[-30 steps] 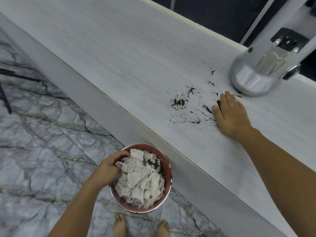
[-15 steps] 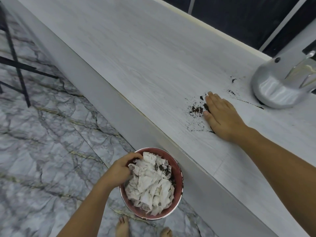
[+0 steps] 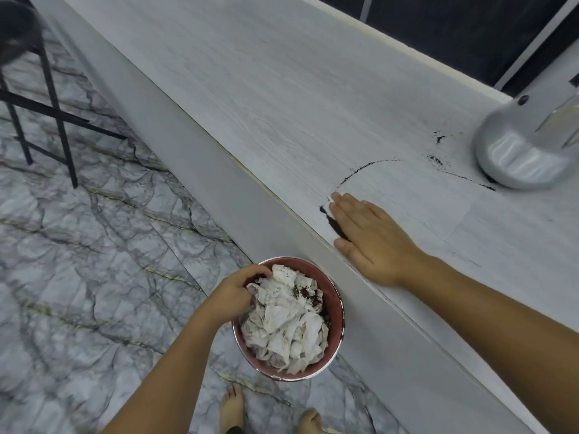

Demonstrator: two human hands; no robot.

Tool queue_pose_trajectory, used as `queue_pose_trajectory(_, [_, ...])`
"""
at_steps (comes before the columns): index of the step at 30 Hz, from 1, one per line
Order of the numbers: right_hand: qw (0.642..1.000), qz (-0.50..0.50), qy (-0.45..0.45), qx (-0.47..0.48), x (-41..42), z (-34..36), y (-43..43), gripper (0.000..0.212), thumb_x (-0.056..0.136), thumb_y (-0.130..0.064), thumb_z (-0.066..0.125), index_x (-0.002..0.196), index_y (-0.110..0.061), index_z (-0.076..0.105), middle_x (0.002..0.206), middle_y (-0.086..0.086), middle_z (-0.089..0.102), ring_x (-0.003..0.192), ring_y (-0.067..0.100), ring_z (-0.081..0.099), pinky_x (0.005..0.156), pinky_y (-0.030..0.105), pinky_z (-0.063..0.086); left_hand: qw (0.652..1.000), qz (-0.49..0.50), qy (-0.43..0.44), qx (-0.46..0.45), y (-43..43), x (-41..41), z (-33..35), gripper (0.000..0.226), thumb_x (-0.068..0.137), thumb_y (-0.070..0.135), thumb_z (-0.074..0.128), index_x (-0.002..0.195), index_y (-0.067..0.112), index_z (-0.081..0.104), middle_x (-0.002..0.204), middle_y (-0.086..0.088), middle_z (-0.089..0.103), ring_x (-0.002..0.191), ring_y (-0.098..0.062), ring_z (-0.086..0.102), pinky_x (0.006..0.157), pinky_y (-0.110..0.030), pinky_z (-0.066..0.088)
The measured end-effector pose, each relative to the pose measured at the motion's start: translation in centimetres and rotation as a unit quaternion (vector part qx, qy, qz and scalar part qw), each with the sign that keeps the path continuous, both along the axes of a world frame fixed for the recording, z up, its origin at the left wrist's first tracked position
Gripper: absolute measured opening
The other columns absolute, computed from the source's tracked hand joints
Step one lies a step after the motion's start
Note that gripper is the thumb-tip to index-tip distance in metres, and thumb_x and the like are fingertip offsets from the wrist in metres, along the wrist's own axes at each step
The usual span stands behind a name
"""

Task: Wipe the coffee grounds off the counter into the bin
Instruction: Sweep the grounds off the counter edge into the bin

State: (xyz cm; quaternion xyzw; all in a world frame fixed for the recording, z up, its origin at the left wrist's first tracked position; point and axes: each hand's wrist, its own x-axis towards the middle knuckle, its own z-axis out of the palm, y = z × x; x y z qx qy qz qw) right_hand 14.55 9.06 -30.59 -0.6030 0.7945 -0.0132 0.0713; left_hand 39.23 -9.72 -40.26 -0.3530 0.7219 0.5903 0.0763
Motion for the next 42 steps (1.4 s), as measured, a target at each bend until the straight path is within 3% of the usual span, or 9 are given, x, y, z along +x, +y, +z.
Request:
queue_pose_trajectory(3, [1.0,0.019,0.001,0.007,2.5,0.0,0.5,0.068,0.102,-0.053,0.012,0.157,-0.013,0.006,0.166,0.004,-0.002,0.152,0.016,-0.005,0.123,0.039,0.005,1.0,-0.007,-0.009,-0.012,0.1,0.0,-0.1,0.077,0.068,-0.016,0.033,0.11,0.038,0.069,0.127,0.005,0.064,0.115,-0.039,0.061,0.097,-0.059,0.049])
queue_pose_trajectory(12, [0.998,0.059,0.025,0.019,5.4,-0.4,2.1,0.069,0.103,-0.054,0.016,0.157,-0.011,0.008,0.166,0.006,-0.001,0.153,0.018,-0.005,0.124,0.04,0.008,1.0,0.0,-0.012,-0.025,0.5,0.0,0.2,0.076,0.069,-0.018,0.033,0.106,0.037,0.071,0.128,0.007,0.061,0.118,-0.021,0.058,0.098,-0.049,0.054])
queue_pose_trajectory(16, [0.998,0.058,0.018,0.014,5.5,-0.6,3.4,0.066,0.103,-0.05,0.017,0.157,-0.012,0.011,0.166,0.005,0.004,0.153,0.017,-0.001,0.124,0.037,0.006,1.0,0.003,-0.007,-0.02,0.7,0.3,0.1,0.075,0.067,-0.019,0.033,0.106,0.033,0.071,0.127,0.004,0.061,0.114,-0.035,0.06,0.091,-0.057,0.053])
queue_pose_trajectory(20, [0.999,-0.036,-0.009,-0.003,4.8,-0.3,6.0,0.067,0.103,-0.051,0.012,0.157,-0.013,0.011,0.166,0.005,0.005,0.153,0.017,0.002,0.123,0.041,0.012,1.0,0.017,0.006,-0.015,1.4,0.4,0.1,0.067,0.075,-0.019,0.036,0.104,0.029,0.072,0.123,0.003,0.063,0.116,-0.026,0.06,0.094,-0.048,0.054])
queue_pose_trajectory(25, [0.984,-0.178,-0.018,-0.008,3.9,-0.2,12.2,0.074,0.098,-0.059,0.006,0.157,-0.013,0.005,0.166,0.003,-0.001,0.153,0.017,-0.001,0.124,0.04,0.009,0.999,0.048,-0.005,-0.002,2.3,0.5,0.8,0.059,0.082,-0.02,0.035,0.106,0.021,0.071,0.118,0.006,0.063,0.098,-0.014,0.062,0.076,-0.029,0.053])
queue_pose_trajectory(29, [0.919,-0.394,-0.013,-0.024,1.7,-0.2,19.1,0.084,0.094,-0.064,0.005,0.156,-0.007,0.007,0.165,0.012,0.006,0.152,0.026,0.005,0.123,0.043,0.009,0.998,0.063,0.007,0.007,2.4,0.6,0.8,0.06,0.078,-0.024,0.036,0.1,0.018,0.073,0.117,-0.006,0.067,0.107,-0.029,0.063,0.08,-0.038,0.054])
queue_pose_trajectory(32, [0.862,-0.506,-0.01,-0.024,-1.4,0.0,21.6,0.091,0.091,-0.066,0.003,0.154,-0.001,0.01,0.164,0.019,0.01,0.151,0.032,0.009,0.122,0.048,0.011,0.998,0.065,-0.005,0.011,1.4,0.7,0.8,0.061,0.077,-0.022,0.039,0.095,0.024,0.075,0.116,-0.009,0.069,0.1,-0.031,0.067,0.077,-0.043,0.057])
queue_pose_trajectory(36, [0.83,-0.557,-0.013,-0.022,-6.7,0.2,20.1,0.09,0.091,-0.064,0.008,0.153,0.001,0.013,0.163,0.022,0.012,0.15,0.035,0.011,0.121,0.05,0.011,0.998,0.067,-0.02,0.005,-0.3,-0.1,0.9,0.06,0.079,-0.023,0.038,0.1,0.021,0.074,0.118,-0.011,0.068,0.09,-0.028,0.066,0.066,-0.035,0.056])
queue_pose_trajectory(42, [0.847,-0.532,-0.001,-0.01,-11.3,-0.1,12.1,0.082,0.097,-0.058,0.013,0.154,0.001,0.012,0.163,0.02,0.011,0.151,0.033,0.01,0.122,0.048,0.011,0.999,0.021,-0.019,-0.022,-3.1,-1.9,0.4,0.062,0.076,-0.022,0.042,0.1,0.025,0.075,0.122,-0.003,0.065,0.113,-0.027,0.061,0.081,-0.034,0.054])
